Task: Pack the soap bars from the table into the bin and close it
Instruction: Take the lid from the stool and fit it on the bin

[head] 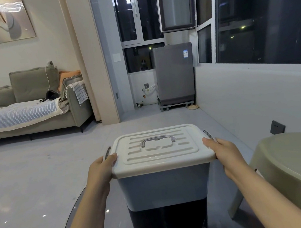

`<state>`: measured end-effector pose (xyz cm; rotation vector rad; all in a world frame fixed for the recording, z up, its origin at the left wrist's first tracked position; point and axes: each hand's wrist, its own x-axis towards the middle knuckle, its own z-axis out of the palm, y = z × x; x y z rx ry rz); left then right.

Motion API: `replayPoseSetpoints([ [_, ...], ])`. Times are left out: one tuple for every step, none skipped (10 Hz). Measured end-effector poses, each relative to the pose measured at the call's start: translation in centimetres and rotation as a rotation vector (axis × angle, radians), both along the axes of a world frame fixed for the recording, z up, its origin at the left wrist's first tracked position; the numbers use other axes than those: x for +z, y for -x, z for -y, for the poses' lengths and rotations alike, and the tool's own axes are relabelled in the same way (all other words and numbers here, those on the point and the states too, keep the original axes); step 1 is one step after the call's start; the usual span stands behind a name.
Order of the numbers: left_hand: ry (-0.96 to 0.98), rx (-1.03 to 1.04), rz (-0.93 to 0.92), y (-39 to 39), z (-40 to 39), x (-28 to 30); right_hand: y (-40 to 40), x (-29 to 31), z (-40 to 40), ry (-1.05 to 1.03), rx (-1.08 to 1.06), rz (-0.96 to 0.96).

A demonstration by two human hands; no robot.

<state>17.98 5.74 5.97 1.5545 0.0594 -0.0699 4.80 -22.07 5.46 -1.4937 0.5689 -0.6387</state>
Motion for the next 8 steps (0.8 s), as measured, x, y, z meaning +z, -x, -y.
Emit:
replayPoseSetpoints([
  [-0.114, -0.004, 0.063, -0.1, -0.2, 0.2, 0.1, 0.2, 0.2, 0.093, 0.011, -0.069],
  [-0.234, 0.014, 0.118, -0.1, -0.2, 0.5, 0.1, 0.5, 0.3, 0.159, 0.002, -0.104],
  [-0.326, 0.02, 0.147, -0.2, -0.1, 0.8, 0.1, 0.5, 0.5, 0.209, -0.001, -0.125],
  [-0.451, 0.021, 0.238, -0.1, 0.0, 1.1, 0.1, 0.7, 0.6, 0.282, 0.01, -0.145],
  [-0.531, 0.039, 0.306, -0.3, 0.1, 0.9, 0.0, 0.8, 0.6, 0.385, 0.005, -0.175],
  [-0.577, 0.032, 0.284, -0.2, 0.1, 1.0, 0.3, 1.2, 0.4, 0.409, 0.021, -0.188],
  [-0.687, 0.036, 0.27, -0.2, 0.1, 1.1, 0.3, 1.1, 0.2, 0.413, 0.054, -0.229],
  [-0.793, 0.072, 0.342, 0.9, 0.6, 1.9, 0.7, 1.9, -0.6, 0.475, -0.047, -0.262],
])
